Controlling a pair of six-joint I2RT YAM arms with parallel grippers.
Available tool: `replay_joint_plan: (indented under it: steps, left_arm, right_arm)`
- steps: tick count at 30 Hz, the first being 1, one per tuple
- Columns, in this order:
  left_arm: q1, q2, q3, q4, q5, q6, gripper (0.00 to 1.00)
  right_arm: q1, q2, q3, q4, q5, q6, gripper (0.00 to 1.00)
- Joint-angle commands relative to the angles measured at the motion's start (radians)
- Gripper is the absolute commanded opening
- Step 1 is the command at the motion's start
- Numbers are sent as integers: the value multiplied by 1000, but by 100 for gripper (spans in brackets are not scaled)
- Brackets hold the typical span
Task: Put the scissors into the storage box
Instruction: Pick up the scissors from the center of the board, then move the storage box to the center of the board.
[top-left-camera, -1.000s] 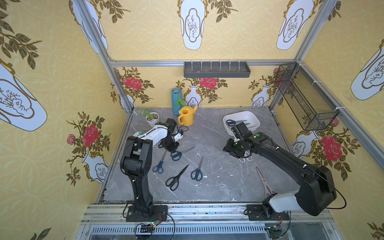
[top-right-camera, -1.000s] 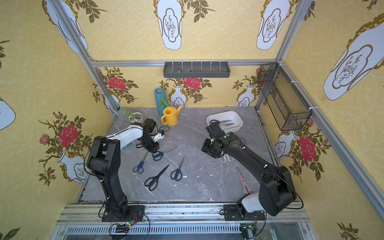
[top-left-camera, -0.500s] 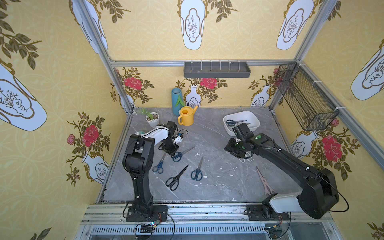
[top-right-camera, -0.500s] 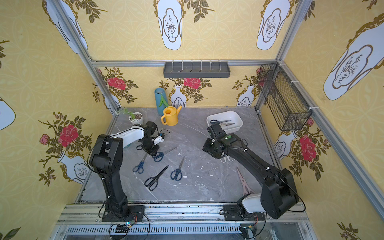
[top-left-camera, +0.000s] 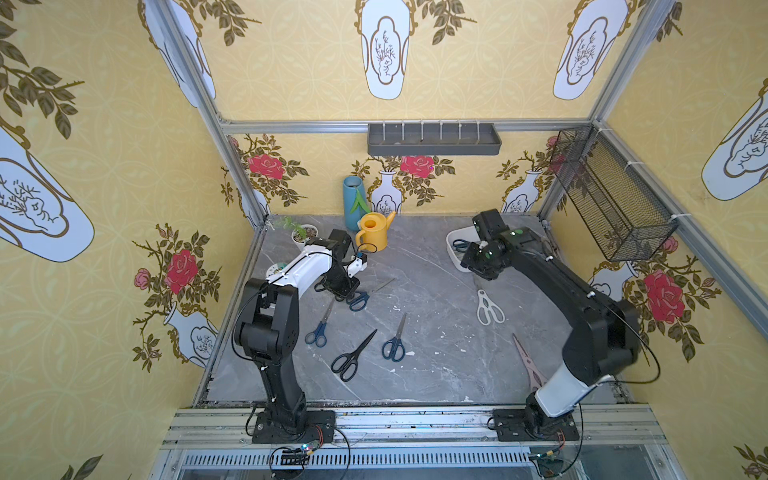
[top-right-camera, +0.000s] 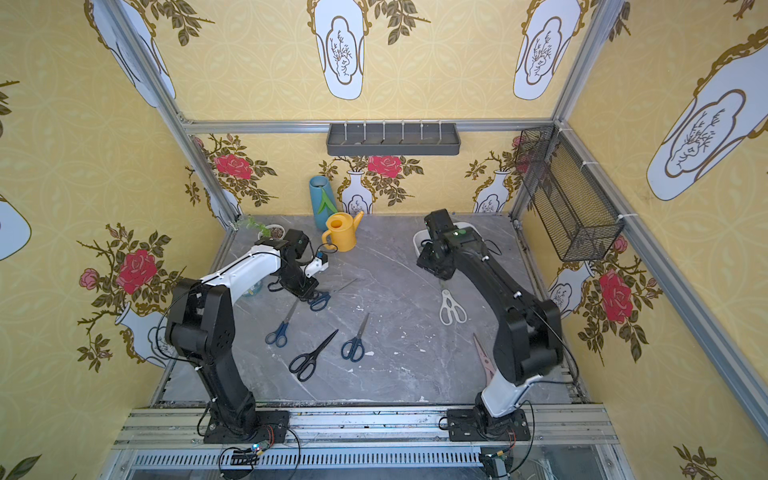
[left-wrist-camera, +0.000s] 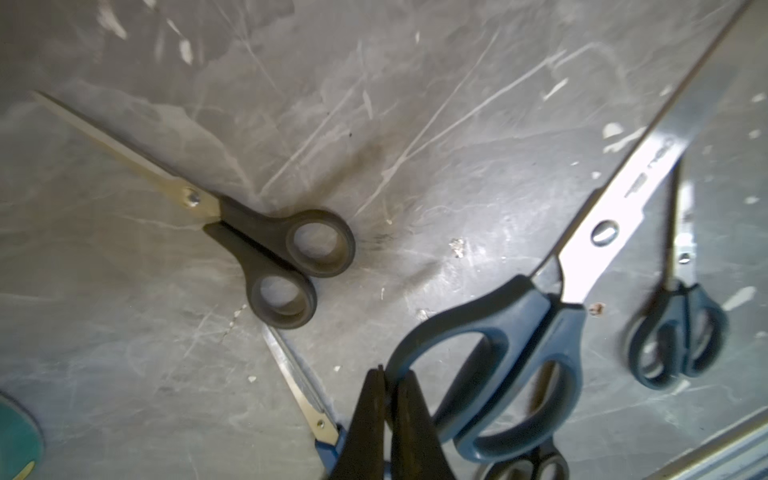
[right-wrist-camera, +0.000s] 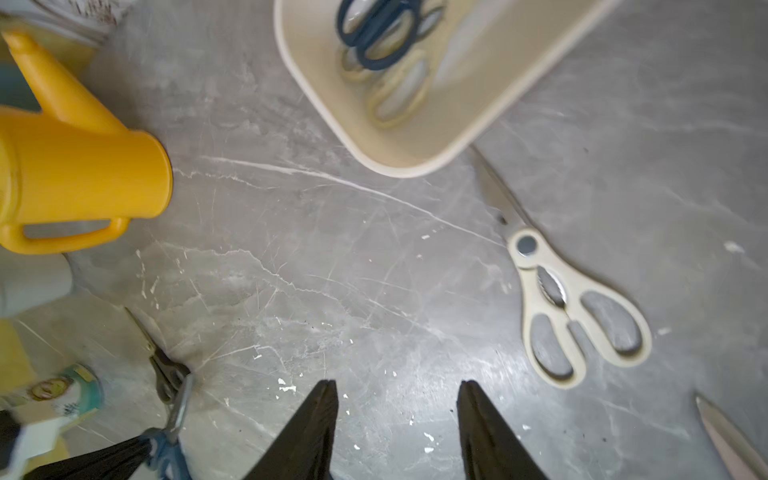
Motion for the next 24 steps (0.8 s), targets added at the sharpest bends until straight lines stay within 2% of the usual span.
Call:
replay_joint_plan:
  steps: [1, 5, 9, 12, 18, 24]
  left_arm:
    - [4, -42, -1, -91, 60, -49, 0]
    - [19, -85, 14, -144, 83, -92, 0]
    - [24, -125, 22, -168, 102, -126, 0]
    - [24, -141, 22, -177, 103, -143, 0]
    - [28, -165, 52, -198, 110, -162, 0]
    - [61, -163, 124, -235, 108, -164, 0]
  right_arm:
    - [5, 171, 162, -8, 45, -202, 54]
    - [18, 403, 432, -70, 114, -325, 57]
    - [23, 533, 568, -110, 189, -411, 61]
    - [14, 584, 570, -105, 163, -441, 63]
    - [13, 585, 473, -42, 51, -459, 57]
    - [78, 536, 384, -5, -182, -492, 54]
